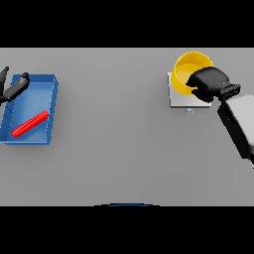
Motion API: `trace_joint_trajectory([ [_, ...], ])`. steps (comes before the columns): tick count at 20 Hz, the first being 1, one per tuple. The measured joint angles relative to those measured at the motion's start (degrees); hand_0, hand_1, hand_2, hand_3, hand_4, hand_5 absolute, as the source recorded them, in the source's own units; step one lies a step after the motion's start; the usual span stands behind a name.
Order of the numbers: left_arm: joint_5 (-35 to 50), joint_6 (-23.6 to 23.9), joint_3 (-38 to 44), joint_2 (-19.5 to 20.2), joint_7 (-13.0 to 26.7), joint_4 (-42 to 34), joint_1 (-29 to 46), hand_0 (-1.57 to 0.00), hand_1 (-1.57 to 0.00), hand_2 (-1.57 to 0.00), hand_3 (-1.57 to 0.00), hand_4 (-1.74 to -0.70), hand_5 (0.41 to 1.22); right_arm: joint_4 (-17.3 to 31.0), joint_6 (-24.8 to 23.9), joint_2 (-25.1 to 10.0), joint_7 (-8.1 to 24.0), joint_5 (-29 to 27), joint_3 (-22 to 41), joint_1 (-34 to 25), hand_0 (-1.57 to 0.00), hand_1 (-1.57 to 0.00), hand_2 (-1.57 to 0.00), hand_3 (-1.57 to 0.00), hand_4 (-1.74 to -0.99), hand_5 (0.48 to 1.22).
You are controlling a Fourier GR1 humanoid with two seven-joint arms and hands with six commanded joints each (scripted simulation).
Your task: Pick up the red beaker and tilt it to pour out 1 green nut into yellow bowl. Pick up the yellow bowl and place it on the metallic measuring scale.
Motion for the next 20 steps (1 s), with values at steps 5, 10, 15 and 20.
trace_joint_trajectory([
  [5,-0.5,0.0,-0.4,-0.4,0.6,0.5,-0.6,0.0,0.0,0.0,0.0,-0.73,0.714,5.5,-0.3,1.5,-1.3,-0.7,-1.1,-0.8,-1.55,-1.57,-1.39,-1.41,-1.741,1.221],
  [10,-0.5,-0.3,-0.6,-0.6,0.2,0.6,-0.2,0.0,0.0,0.0,0.0,-0.73,0.715,8.5,0.5,2.4,-1.9,-1.1,-1.8,-1.7,-1.4,-1.57,-1.39,-1.36,-1.741,1.221],
  [15,-0.8,-0.1,-0.5,-1.4,0.4,2.0,-1.5,0.0,0.0,0.0,0.0,-0.73,0.729,9.4,2.6,2.7,-2.1,-2.3,-3.0,-2.1,-0.58,-0.83,-0.91,-0.74,-1.588,1.016],
  [20,-0.3,-0.8,-0.1,-0.7,-0.3,1.9,-0.6,0.0,0.0,0.0,0.0,-0.72,0.705,10.3,3.2,2.1,-2.6,-1.0,-1.7,-2.6,-0.19,-0.3,-0.45,-0.49,-1.485,0.859],
])
